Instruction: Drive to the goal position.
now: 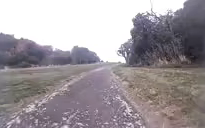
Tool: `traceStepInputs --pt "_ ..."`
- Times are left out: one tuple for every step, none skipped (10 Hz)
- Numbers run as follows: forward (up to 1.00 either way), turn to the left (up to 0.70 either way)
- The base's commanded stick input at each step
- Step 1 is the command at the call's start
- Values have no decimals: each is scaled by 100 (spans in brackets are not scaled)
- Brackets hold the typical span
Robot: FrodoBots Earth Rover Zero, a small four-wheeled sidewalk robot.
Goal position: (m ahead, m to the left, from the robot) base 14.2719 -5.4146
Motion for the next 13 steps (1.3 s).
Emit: traceStepInputs --pt "60 -4" --pt "60 -5" --pt "60 -3" --pt "60 0" --pt "60 0" --pt "60 0" --pt "60 0" --pt "60 0" --pt "60 0" --pt "60 0" --pt "60 0" --pt "60 0" --pt "60 0"
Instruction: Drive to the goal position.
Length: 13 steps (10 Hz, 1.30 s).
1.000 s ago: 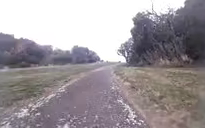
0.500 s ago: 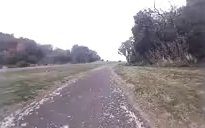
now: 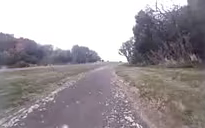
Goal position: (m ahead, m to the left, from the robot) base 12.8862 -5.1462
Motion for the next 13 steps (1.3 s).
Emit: traceStepInputs --pt "60 0" --pt "60 0" --pt "60 0" --pt "60 0" --pt "60 0" --pt "60 0" --pt "60 0" --pt "60 0" --pt "60 0" --pt "60 0" --pt "60 0" --pt "60 0" --pt "60 0"
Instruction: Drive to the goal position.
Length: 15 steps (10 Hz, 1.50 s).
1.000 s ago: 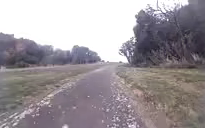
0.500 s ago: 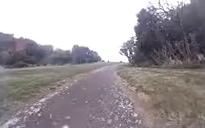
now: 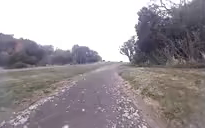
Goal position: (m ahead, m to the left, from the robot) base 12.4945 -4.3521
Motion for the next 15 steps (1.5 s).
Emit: traceStepInputs --pt "60 0" --pt "60 0" --pt "60 0" --pt "60 0" --pt "60 0" --pt "60 0" --pt "60 0" --pt "60 0" --pt "60 0" --pt "60 0" --pt "60 0" --pt "60 0" --pt "60 0" --pt "60 0" --pt "60 0"
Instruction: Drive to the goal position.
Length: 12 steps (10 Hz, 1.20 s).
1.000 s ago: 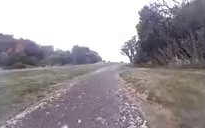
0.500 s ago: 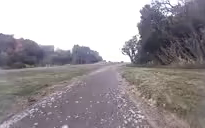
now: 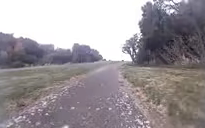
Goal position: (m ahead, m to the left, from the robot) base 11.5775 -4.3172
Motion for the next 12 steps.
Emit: traceStepInputs --pt "60 0" --pt "60 0" --pt "60 0" --pt "60 0" --pt "60 0" --pt "60 0" --pt "60 0" --pt "60 0" --pt "60 0" --pt "60 0" --pt "60 0" --pt "60 0"
